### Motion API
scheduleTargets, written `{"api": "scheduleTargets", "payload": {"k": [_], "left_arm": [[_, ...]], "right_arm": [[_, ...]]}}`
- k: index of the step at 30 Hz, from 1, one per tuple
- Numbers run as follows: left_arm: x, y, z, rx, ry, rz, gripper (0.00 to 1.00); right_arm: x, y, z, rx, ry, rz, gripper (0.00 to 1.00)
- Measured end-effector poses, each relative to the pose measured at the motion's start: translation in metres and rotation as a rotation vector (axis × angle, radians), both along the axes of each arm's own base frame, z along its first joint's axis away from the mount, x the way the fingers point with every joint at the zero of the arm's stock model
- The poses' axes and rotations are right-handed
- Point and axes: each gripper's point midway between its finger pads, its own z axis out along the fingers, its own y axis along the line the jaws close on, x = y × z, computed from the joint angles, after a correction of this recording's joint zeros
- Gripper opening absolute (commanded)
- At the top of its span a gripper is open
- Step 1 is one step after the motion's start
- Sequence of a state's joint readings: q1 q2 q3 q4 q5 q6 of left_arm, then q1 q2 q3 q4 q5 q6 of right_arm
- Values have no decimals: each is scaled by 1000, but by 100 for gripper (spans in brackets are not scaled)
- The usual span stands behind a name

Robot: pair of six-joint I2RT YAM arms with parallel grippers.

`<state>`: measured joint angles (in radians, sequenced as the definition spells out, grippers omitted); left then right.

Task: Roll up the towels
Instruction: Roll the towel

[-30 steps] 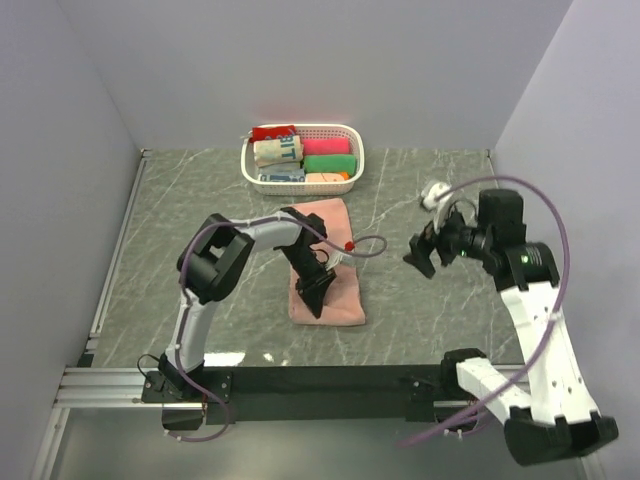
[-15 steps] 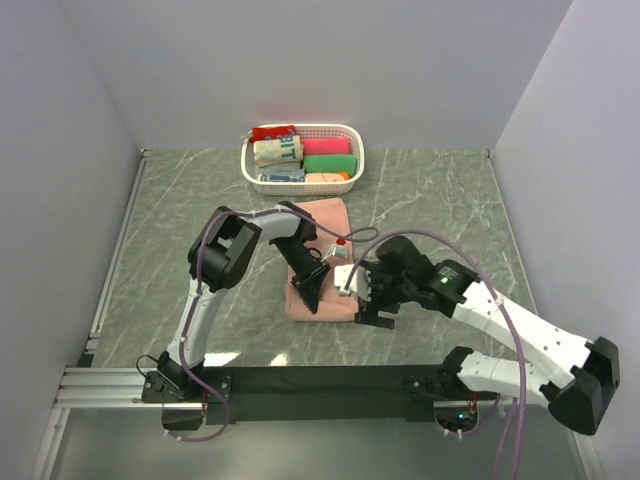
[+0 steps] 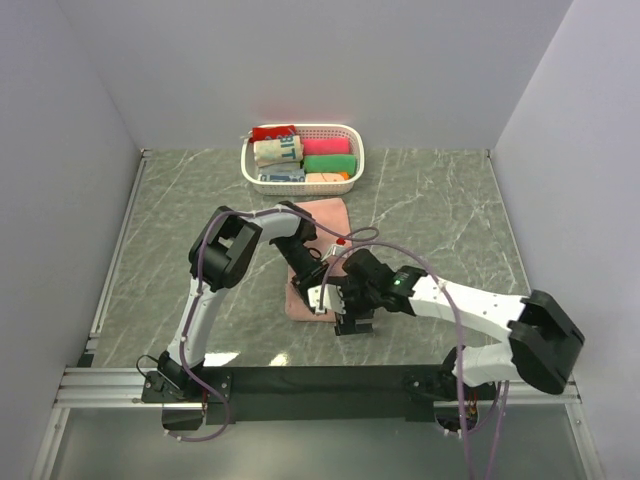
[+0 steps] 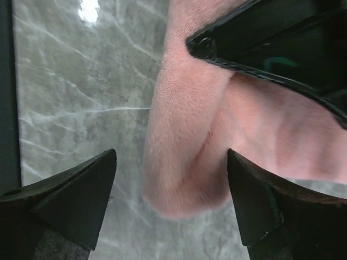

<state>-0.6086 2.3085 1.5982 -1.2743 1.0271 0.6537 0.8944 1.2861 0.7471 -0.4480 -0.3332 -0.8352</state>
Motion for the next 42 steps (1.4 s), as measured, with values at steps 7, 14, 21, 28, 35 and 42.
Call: {"api": "scheduleTargets", "payload": {"k": [7, 14, 21, 28, 35, 42], "left_arm": [[1, 2, 0, 2, 13, 13, 18], [4, 6, 0, 6, 43, 41, 17], [6, 6, 0, -4, 89, 80, 15], [8, 3, 1, -22, 151, 127, 30], [24, 14, 10, -48, 137, 227, 45], [60, 36, 13, -82, 45, 322, 51]], "right_arm": [[0, -7, -33, -77, 19, 29, 53], [11, -2, -32, -68, 123, -4, 5], [16, -4, -26, -22, 447, -86, 1], [13, -8, -22, 21, 562, -115, 0], [8, -6, -19, 11, 639, -118, 0], [-8, -13, -26, -56, 780, -145, 0]]}}
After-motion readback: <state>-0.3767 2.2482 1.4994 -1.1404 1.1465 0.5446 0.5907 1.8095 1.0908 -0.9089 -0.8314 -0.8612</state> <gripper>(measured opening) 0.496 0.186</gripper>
